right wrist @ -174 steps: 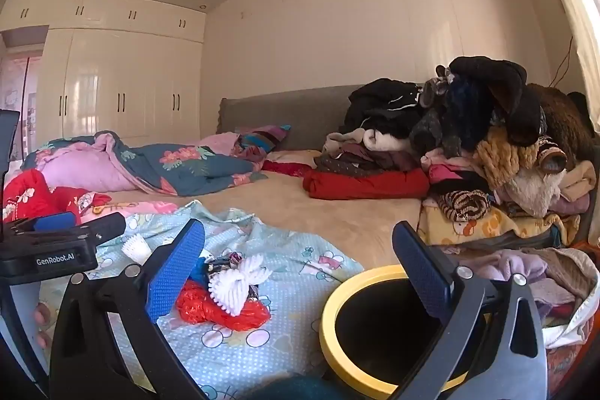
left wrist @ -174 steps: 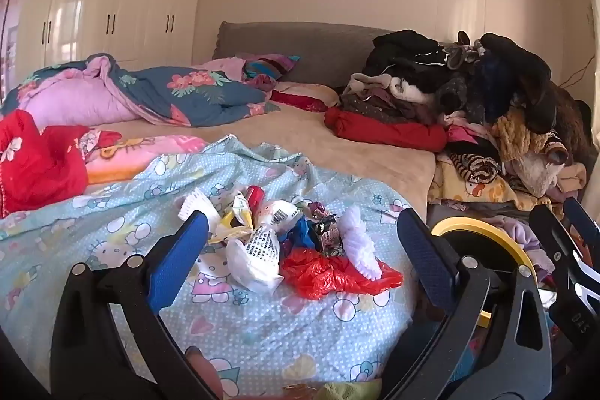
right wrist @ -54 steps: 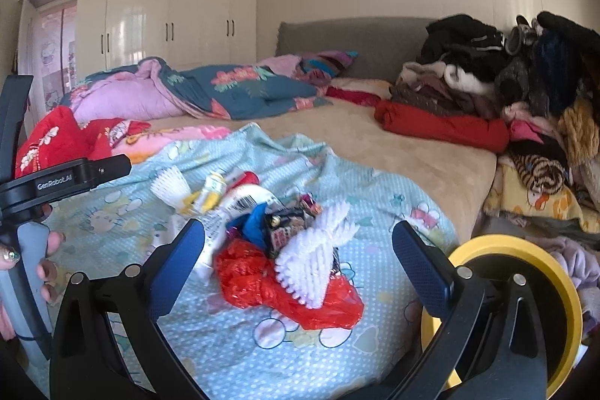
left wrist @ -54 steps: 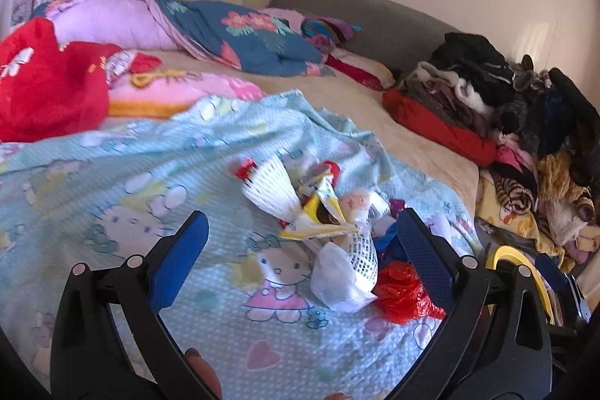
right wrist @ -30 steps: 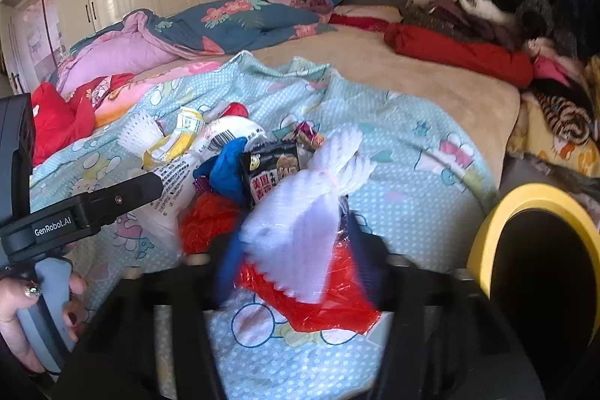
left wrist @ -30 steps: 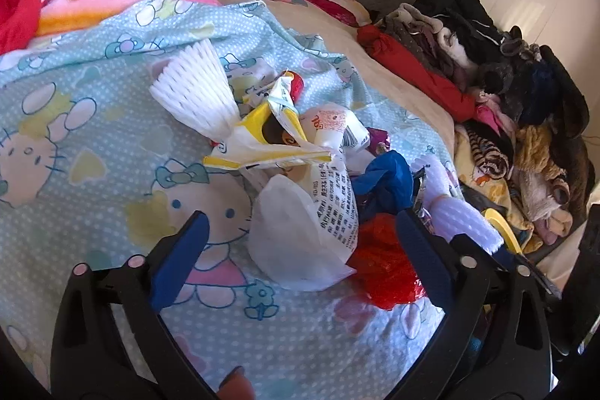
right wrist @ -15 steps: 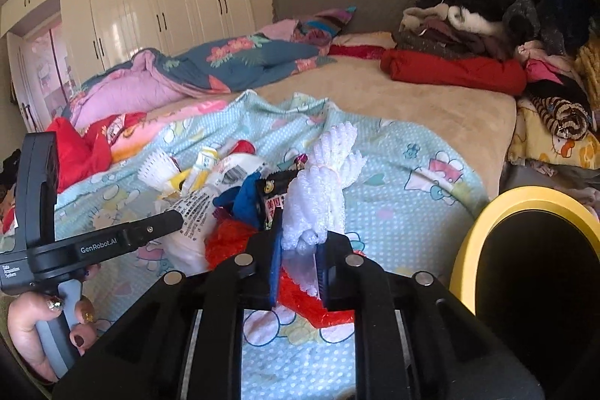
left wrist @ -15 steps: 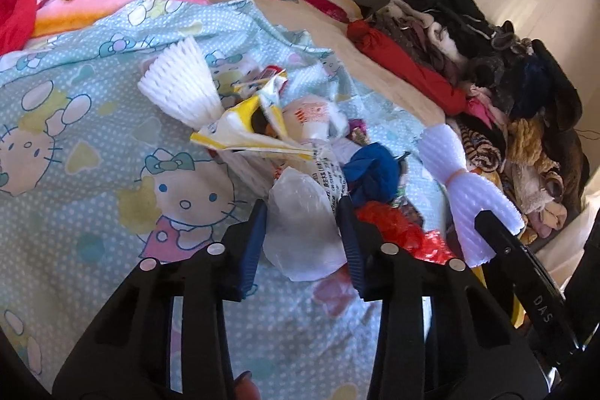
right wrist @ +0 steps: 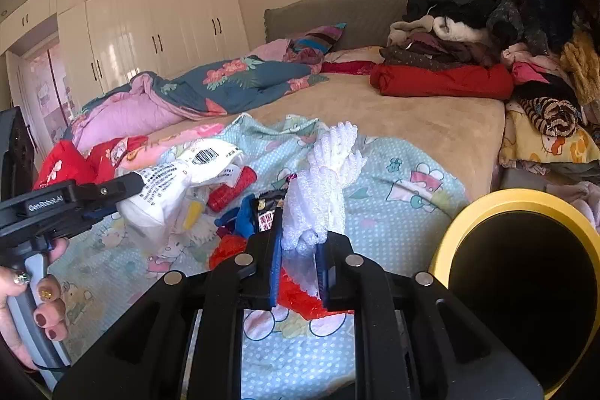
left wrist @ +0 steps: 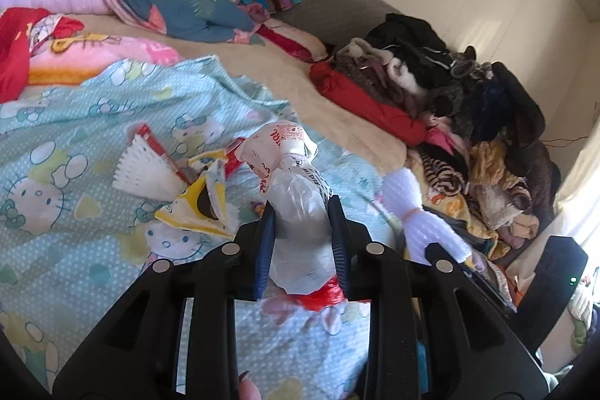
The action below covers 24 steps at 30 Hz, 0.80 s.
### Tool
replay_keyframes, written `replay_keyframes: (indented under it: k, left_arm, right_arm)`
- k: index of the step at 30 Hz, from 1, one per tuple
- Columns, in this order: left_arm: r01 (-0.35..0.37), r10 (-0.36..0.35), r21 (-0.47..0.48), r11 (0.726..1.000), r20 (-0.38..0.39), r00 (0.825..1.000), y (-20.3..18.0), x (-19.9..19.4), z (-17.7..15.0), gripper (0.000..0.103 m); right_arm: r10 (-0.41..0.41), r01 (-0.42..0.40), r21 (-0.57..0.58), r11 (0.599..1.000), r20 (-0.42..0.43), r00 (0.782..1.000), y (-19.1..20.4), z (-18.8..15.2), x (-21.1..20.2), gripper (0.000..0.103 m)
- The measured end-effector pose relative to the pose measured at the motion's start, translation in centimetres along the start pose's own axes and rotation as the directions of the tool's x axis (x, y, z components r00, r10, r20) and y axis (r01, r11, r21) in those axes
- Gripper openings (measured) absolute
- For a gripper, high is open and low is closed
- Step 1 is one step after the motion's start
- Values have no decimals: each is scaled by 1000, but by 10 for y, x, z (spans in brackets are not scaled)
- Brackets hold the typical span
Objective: Collect trash
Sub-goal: 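Carry the white bag with the left tool over the yellow-rimmed bin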
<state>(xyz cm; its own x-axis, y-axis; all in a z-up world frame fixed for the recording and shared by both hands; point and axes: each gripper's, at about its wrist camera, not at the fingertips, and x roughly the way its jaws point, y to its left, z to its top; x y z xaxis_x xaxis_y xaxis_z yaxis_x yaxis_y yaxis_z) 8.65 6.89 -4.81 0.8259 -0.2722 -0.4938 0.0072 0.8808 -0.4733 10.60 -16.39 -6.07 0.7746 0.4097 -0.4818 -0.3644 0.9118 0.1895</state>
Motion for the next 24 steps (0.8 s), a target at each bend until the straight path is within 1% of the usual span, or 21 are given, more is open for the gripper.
replay_keyframes:
  k: [7,14,18,24]
  left_arm:
    - [42,-43,43,998,26,999,-24,-14,4,20]
    - [72,-74,79,994,25,997,-47,-19,4,20]
    - [93,-95,106,990,13,995,-61,-18,0,20]
    - [127,-124,145,981,-29,992,-84,-8,-11,20]
  right_arm:
    - [-6,5,9,1000,36,999,-5,8,-15,15]
    - [-25,23,38,999,57,998,-19,12,-30,15]
    - [-44,41,56,998,68,997,-29,14,-38,15]
    - [-84,77,89,993,84,993,-47,13,-53,15]
